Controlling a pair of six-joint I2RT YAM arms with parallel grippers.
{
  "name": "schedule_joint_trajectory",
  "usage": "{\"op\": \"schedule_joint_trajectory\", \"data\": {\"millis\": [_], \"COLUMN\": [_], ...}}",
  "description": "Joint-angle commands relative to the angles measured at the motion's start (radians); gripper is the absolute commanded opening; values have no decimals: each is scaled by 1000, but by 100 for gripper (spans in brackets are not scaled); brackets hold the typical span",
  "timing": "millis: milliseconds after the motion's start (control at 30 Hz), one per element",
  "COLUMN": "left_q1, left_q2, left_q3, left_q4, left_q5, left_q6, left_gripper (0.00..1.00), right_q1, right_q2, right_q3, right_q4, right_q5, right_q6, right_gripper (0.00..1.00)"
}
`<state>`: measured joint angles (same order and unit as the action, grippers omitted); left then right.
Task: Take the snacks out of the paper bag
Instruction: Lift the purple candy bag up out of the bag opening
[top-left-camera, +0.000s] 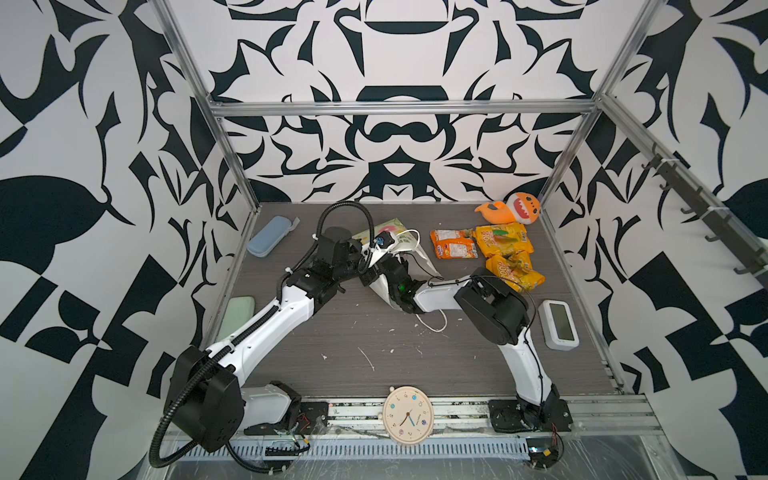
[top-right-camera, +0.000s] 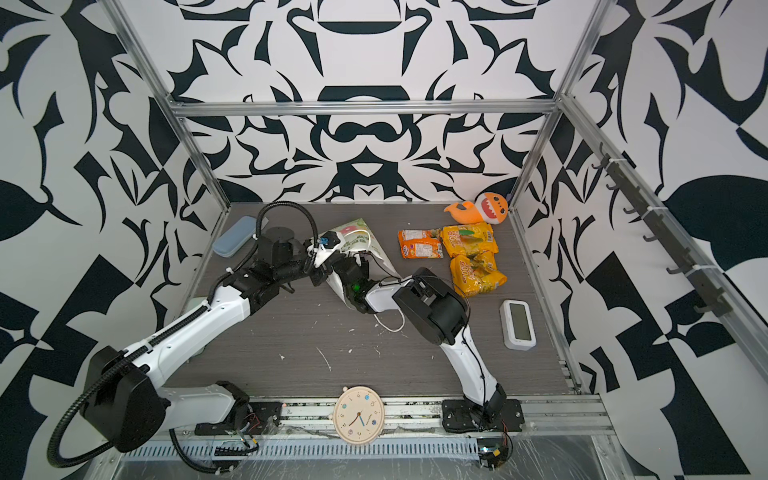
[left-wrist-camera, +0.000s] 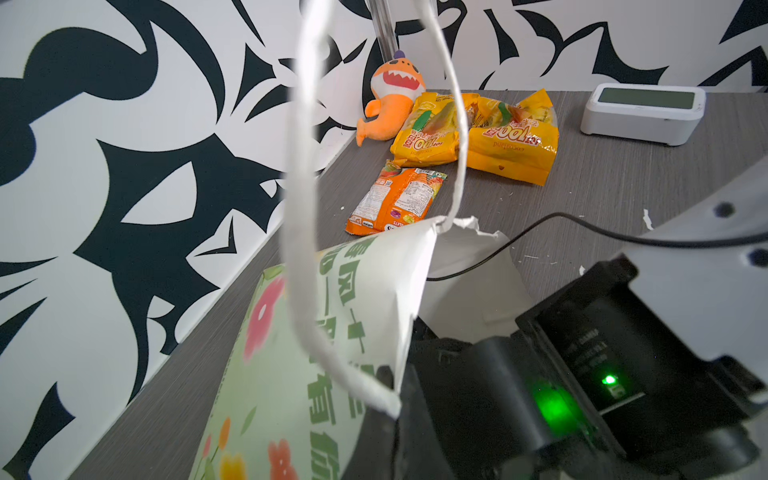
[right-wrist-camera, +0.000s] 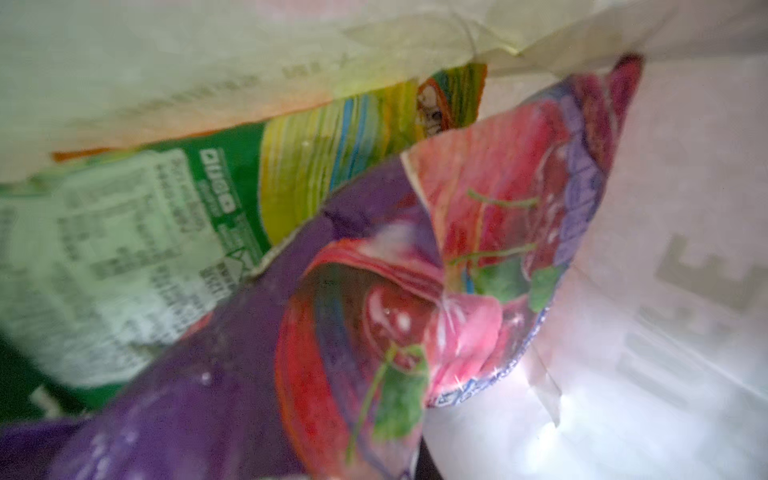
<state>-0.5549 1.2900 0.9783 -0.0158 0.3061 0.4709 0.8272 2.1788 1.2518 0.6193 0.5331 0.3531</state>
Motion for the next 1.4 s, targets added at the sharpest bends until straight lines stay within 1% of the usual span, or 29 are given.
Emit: {"op": "schedule_joint_trajectory", "data": {"millis": [0, 100, 267, 400, 467, 567, 733, 900, 933, 1000, 1067, 1200, 1300, 1367], "left_q1": [-10, -10, -9, -8, -9, -8, -9, -8, -8, -7, -2, 7, 25, 37], "left_q2": [-23, -23, -23, -23, -24, -23, -23, -23, 1, 19, 34, 63, 82, 92], "left_q3": [8, 11, 12, 10, 10, 11, 18, 18, 21, 36, 65, 109, 137, 150], "left_q4": [52, 57, 57, 57, 58, 60, 53, 52, 53, 48, 21, 7, -5, -9], "left_q5": [15, 0, -31, -38, -39, -42, -58, -99, -112, -150, -163, -196, -192, -190], "left_q6": [-12, -16, -23, -25, -23, -22, -20, -25, -29, -52, -66, -92, -113, -123], "left_gripper": [0, 0, 0, 0, 0, 0, 0, 0, 0, 0, 0, 0, 0, 0], "right_q1": [6, 8, 8, 8, 9, 9, 7, -1, -3, -8, -17, -65, -109, -147], "right_q2": [-98, -157, -267, -338, -363, -401, -480, -608, -640, -711, -777, -898, -971, -1011], "right_q3": [-41, -112, -225, -288, -306, -328, -352, -426, -436, -457, -468, -449, -432, -421], "right_q4": [91, 114, 120, 114, 116, 138, 120, 108, 99, 74, 49, -55, -146, -198], "right_q5": [-64, -100, -104, -99, -122, -197, -328, -476, -501, -565, -634, -761, -809, -863], "right_q6": [-37, -35, -31, -37, -51, -70, -96, -114, -119, -138, -150, -151, -160, -162], "right_gripper": [0, 0, 0, 0, 0, 0, 0, 0, 0, 0, 0, 0, 0, 0]}}
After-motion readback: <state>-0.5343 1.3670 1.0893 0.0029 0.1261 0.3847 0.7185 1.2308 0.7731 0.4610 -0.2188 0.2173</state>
